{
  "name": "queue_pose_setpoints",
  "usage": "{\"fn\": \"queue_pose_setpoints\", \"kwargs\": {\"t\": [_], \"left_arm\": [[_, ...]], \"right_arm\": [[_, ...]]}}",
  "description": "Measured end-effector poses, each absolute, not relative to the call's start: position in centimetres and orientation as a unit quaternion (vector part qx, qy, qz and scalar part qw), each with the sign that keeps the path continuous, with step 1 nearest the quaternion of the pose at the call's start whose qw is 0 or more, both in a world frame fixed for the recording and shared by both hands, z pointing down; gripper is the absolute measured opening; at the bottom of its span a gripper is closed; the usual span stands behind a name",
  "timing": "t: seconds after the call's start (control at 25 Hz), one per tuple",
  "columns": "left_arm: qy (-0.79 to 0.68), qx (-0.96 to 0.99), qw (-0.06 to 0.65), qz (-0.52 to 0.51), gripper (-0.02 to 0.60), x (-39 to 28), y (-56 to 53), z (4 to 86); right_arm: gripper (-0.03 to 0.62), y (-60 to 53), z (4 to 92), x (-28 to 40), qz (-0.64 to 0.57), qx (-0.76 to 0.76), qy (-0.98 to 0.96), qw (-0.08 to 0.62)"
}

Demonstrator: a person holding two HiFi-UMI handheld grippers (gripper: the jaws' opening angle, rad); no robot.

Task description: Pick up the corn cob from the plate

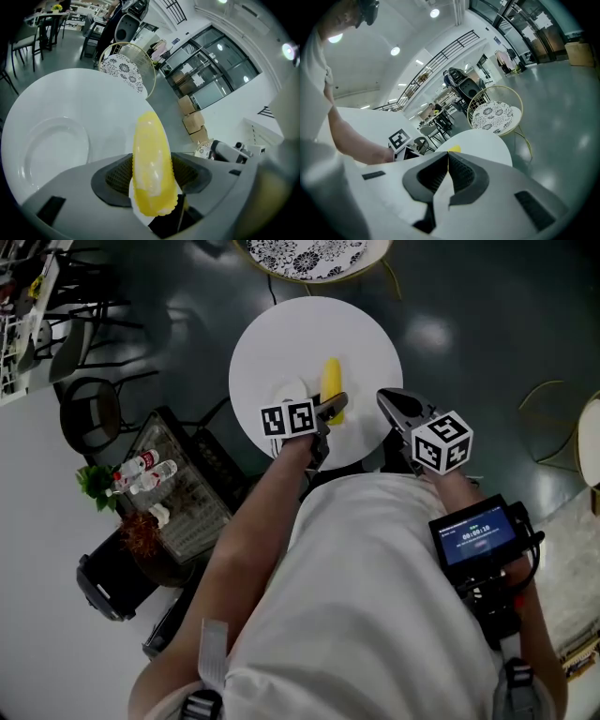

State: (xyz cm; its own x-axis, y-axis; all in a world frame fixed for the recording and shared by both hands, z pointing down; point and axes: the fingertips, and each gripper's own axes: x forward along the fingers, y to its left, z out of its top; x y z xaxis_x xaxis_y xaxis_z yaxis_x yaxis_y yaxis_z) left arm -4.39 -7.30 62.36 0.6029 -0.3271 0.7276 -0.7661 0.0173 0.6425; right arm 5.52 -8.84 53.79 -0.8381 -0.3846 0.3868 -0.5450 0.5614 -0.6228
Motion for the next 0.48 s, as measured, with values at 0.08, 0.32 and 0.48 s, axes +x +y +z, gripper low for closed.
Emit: {"fn": "queue_pose_setpoints", "kwargs": {"t": [0.08,0.32,0.48], "left_arm": [[-0.411,0.673,0.581,0.199,0.264,-5.0,-7.6,62.8],[-0.422,0.682,0.538,0.261,0.264,-5.5,-9.3,64.2],[-0.429,0.688,0.493,0.315,0.264,-5.9,-10.8,64.9]], "right_arm": [[0.009,-8.5,54.2,5.6,0.390,0.268,-0.875,0.103],[0.009,-8.2,54.9,6.2,0.400,0.278,-0.867,0.104],[0.009,-8.6,54.7,6.5,0.396,0.280,-0.868,0.103]]}}
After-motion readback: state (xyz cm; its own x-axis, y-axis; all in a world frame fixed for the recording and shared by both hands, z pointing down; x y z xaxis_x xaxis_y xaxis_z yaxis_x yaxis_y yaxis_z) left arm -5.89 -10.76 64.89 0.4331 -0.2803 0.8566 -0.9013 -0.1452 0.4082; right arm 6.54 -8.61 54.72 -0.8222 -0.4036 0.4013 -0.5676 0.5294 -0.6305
